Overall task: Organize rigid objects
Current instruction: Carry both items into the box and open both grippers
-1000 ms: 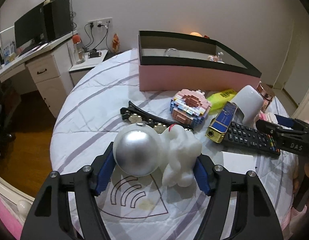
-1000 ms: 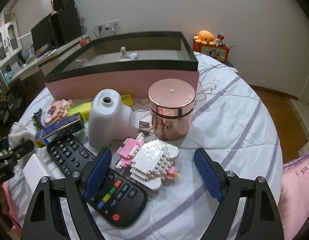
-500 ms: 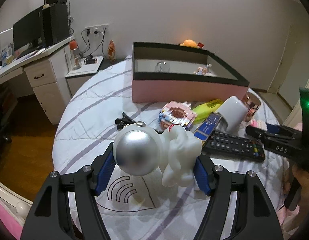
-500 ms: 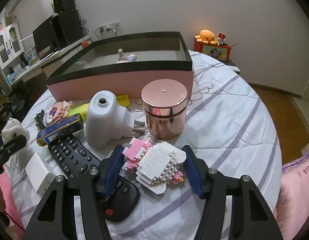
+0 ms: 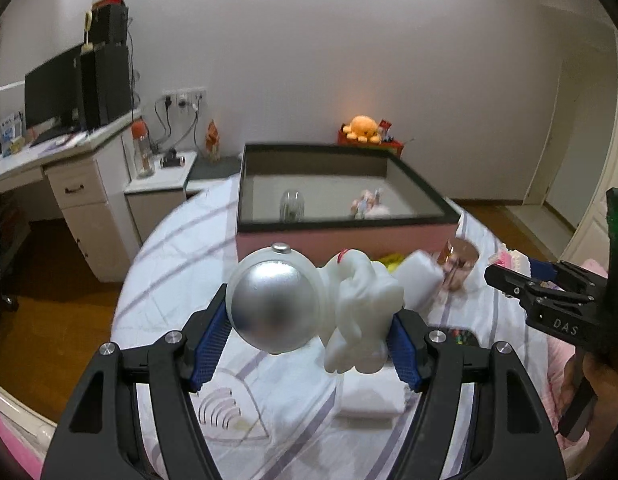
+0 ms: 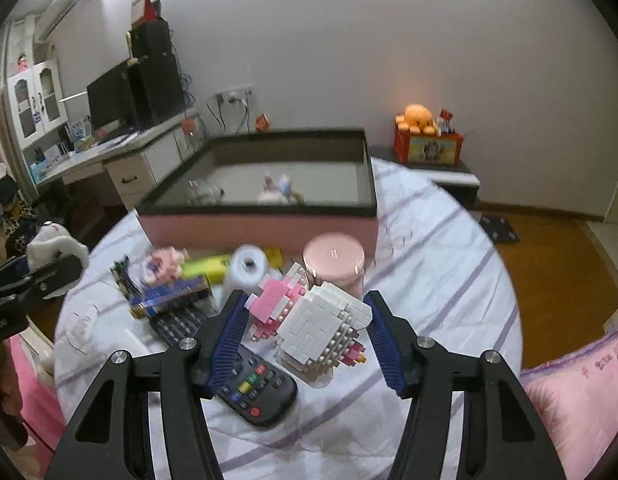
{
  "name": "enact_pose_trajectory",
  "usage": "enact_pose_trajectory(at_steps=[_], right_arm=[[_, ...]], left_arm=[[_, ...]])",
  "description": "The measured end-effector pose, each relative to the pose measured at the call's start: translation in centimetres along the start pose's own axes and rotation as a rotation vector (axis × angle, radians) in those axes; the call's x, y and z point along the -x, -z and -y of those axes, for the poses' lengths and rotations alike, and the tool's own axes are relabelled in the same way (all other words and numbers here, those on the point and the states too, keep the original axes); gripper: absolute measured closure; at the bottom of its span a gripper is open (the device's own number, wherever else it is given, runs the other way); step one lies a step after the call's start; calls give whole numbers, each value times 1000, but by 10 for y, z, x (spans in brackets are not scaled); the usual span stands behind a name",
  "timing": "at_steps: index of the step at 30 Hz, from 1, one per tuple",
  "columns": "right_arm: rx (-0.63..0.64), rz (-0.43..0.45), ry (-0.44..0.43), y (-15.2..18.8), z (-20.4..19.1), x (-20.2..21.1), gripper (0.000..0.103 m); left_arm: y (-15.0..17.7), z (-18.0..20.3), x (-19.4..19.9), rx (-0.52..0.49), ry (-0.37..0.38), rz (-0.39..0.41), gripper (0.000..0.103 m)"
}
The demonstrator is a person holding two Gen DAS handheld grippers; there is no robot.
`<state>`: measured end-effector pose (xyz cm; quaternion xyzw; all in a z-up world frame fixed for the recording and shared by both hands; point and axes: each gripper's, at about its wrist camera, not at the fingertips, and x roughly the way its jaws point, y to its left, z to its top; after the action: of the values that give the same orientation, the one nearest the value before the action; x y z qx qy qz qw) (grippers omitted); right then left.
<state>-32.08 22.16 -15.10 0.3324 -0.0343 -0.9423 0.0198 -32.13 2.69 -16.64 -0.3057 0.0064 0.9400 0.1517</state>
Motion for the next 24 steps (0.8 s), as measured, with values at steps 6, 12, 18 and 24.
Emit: enact_pose_trajectory(at_steps=[6, 12, 18, 24], right_arm=[[38, 82, -13, -27, -11, 19, 42], [72, 149, -28, -58, -19, 21, 42], [96, 184, -24, -94, -21, 6, 42], [119, 158, -9, -122, -15, -29, 42]], left_arm=[[-36, 12, 15, -16, 2, 94, 32], [-71, 19, 11, 4, 8, 151, 32], [-106, 27, -13, -11, -2, 168, 32], [-127, 26, -61, -11, -19, 118, 32]])
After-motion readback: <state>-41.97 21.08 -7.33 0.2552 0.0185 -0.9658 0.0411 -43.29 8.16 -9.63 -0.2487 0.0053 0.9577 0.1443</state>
